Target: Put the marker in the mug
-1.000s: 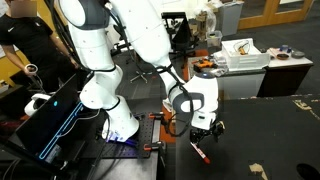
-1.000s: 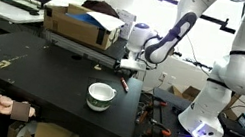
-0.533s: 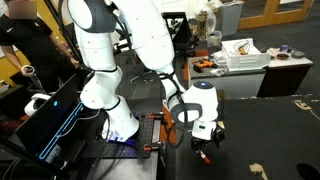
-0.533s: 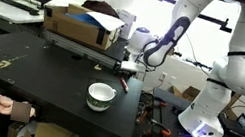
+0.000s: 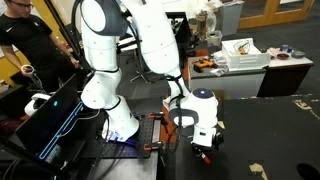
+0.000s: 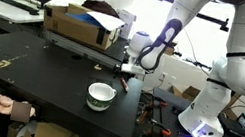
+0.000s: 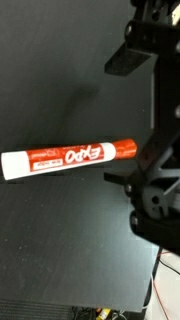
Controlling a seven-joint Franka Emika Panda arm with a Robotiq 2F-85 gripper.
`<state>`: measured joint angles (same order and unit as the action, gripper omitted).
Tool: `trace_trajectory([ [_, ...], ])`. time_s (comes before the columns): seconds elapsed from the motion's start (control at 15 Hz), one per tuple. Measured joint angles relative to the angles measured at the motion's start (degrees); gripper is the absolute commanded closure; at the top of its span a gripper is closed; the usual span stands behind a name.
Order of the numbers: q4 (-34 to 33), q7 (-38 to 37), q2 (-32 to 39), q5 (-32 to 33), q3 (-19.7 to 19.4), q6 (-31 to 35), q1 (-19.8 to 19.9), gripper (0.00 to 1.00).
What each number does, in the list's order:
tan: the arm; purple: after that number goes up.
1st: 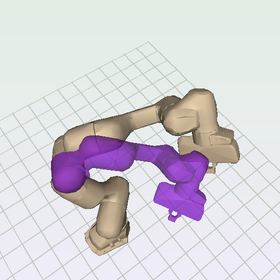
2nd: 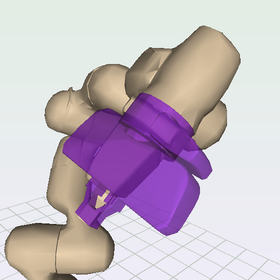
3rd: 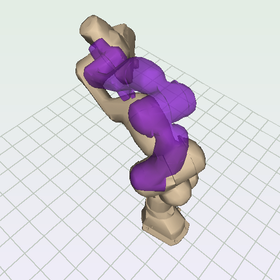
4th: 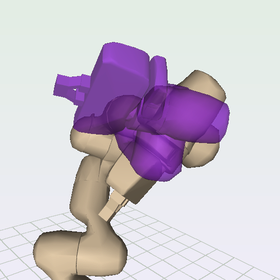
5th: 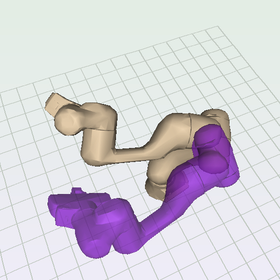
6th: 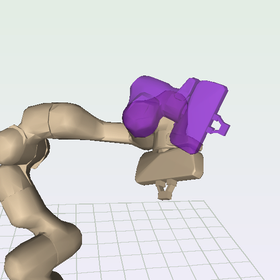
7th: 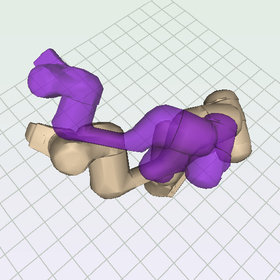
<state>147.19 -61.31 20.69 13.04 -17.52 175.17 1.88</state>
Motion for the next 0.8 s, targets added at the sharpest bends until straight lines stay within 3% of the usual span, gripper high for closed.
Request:
trace_trajectory([
  [0.2, 0.0, 6.2, 0.1, -6.7, 0.8, 0.0, -0.2, 0.58],
  [0.33, 0.0, 9.8, 0.1, -10.7, 1.4, 0.0, -0.1, 0.20],
  [0.4, 0.0, 11.3, 0.1, -12.4, 1.8, 0.0, -0.1, 0.20],
  [0.47, 0.1, 12.8, 0.2, -14.0, 2.1, 0.0, -0.1, 0.58],
  [0.6, 0.1, 15.1, 0.3, -16.5, 2.6, 0.0, -0.1, 0.61],
  [0.8, 0.1, 17.7, 0.7, -19.4, 3.1, 0.0, -0.1, 0.84],
])
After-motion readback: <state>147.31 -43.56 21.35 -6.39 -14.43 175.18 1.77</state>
